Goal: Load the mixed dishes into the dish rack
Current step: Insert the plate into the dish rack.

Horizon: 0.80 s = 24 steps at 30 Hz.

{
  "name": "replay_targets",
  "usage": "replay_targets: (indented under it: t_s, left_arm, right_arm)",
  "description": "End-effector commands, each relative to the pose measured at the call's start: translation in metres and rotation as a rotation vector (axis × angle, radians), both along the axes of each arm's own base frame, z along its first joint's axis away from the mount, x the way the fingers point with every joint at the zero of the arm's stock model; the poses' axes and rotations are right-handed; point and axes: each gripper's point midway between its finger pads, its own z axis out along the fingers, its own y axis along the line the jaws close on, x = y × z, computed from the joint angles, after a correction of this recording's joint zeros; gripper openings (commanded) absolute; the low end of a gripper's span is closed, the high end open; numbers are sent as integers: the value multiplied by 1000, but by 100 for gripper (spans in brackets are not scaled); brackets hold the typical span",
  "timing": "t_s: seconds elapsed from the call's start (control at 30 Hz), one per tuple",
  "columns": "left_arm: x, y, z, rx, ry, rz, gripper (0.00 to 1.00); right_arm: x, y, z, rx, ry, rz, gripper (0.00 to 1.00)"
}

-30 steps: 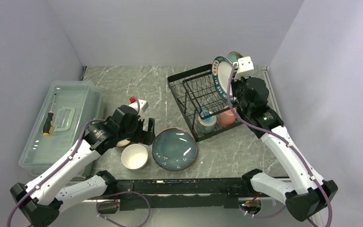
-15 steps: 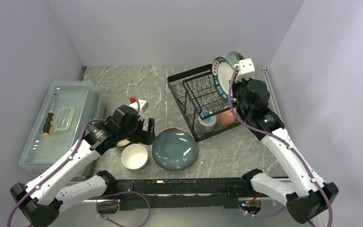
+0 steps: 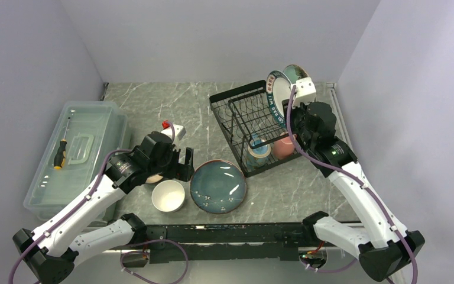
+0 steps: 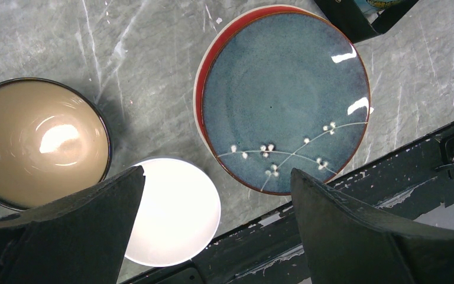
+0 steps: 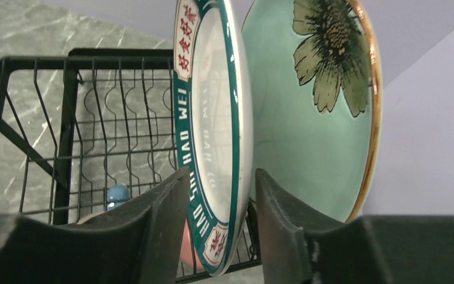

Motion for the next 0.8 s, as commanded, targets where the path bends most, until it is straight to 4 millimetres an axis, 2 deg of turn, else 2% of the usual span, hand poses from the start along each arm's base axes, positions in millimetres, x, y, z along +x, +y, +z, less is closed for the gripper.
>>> replay_targets:
  t_s: [0.0,0.17,0.37,0.53,0.77]
  left_arm:
    - [2,1,2,5,-16,-2,99]
    - [2,1,2,5,-18,-2,99]
    - [2,2,1,7,-16,2,99]
    - [3,2,-1,15,-10,10,99]
    - [0,-7,-3,-17,15,-15,99]
  right_arm:
    - [-11,2,25,56,-36,20,50]
    - [-21,-1,54,108,-85,21,58]
    - [-46,-3,85,215,-130,49,67]
    - [-68,3,86,311,-57,87,76]
    - [-108,14,64,432,101,161,74]
